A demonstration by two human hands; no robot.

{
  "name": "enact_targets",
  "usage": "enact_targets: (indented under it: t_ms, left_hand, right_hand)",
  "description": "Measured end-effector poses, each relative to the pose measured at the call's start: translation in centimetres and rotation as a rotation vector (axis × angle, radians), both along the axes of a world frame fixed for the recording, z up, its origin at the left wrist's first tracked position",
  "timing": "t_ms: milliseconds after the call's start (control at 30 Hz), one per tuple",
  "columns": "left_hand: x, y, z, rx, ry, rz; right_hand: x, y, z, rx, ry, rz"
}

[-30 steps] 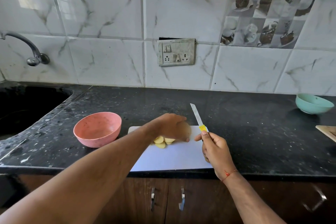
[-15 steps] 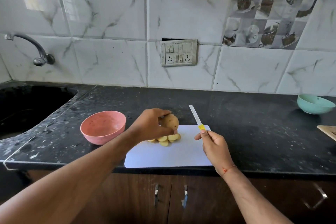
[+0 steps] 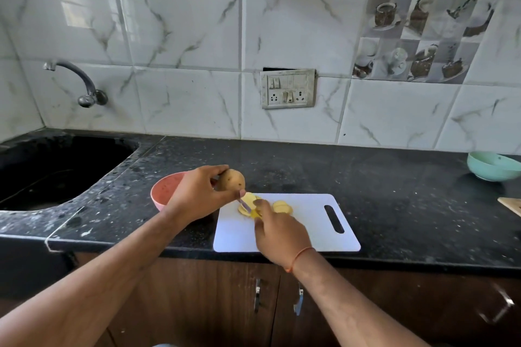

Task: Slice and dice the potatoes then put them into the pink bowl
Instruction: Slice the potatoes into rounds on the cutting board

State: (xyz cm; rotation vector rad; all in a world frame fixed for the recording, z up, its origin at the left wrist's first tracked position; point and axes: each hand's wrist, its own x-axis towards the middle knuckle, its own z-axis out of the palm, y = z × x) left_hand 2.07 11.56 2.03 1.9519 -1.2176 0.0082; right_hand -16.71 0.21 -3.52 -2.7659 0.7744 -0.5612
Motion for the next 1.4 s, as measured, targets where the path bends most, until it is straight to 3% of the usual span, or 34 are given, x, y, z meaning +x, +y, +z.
enact_targets:
  t_ms: [167,400,667,1000,1167,1400]
  left_hand:
    - [-0.4,0.8,-1.0,0.057,-0.078,0.02]
    - [-1.8,-0.1,-3.6,0.131,-0.09,-0.02]
    - [-2.4,-2.3,-6.6,0.204,-0.069,-0.072]
    - [-1.3,-1.9,-7.6,0.154,-0.019,-0.132]
    - [-1.2,-1.4,-8.3,0.084,0.101,-0.157]
    - [-0.6,-1.1,-9.3,-0.002,0.043,-0.157]
  right_hand:
    - [1.5,1.9,-0.5,-0.116,0.152,-0.077]
    - [0.5,1.0,-0.8,-0.136,0.219,-0.194]
    - [-1.9,0.0,-0.8,-0.144,0.176,-0.203]
    - [-2.9,0.9,-0.3,-0.022,-0.041,-0.141]
    - [-2.8,1.3,0.0,-0.007,-0.056,-0.15]
    - [-2.6,2.0,0.4,-0.019,-0.043,-0.152]
